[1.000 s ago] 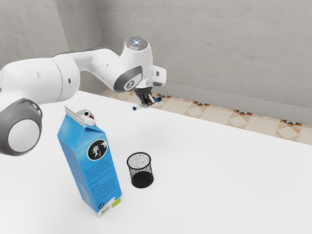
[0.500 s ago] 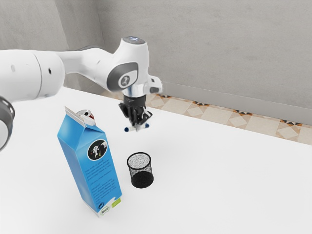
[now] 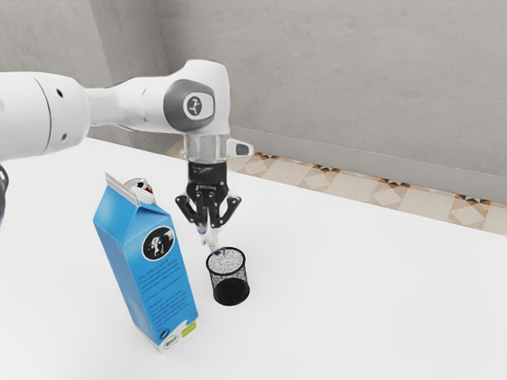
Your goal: Put the marker into the pen holder.
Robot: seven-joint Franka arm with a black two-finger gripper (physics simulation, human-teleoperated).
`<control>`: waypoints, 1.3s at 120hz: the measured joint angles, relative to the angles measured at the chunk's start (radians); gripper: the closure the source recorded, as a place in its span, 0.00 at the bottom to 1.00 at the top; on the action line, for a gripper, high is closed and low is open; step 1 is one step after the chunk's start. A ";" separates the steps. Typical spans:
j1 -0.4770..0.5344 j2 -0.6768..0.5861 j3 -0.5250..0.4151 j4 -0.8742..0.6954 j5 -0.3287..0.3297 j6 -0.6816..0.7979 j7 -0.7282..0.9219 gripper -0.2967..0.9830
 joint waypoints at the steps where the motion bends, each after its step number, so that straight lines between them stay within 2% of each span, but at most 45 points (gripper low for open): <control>1: 0.000 0.000 0.000 -0.001 -0.003 -0.003 -0.004 0.85; 46: 0.000 0.025 -0.002 -0.004 -0.069 -0.056 -0.141 0.85; 72: 0.001 0.068 0.000 0.021 -0.061 -0.059 -0.187 0.85; 102: 0.007 0.168 0.001 0.131 -0.047 -0.053 -0.208 0.85; 130: 0.011 0.212 0.002 0.183 -0.024 -0.040 -0.213 0.85; 156: 0.010 0.209 0.002 0.183 -0.042 -0.007 -0.217 0.50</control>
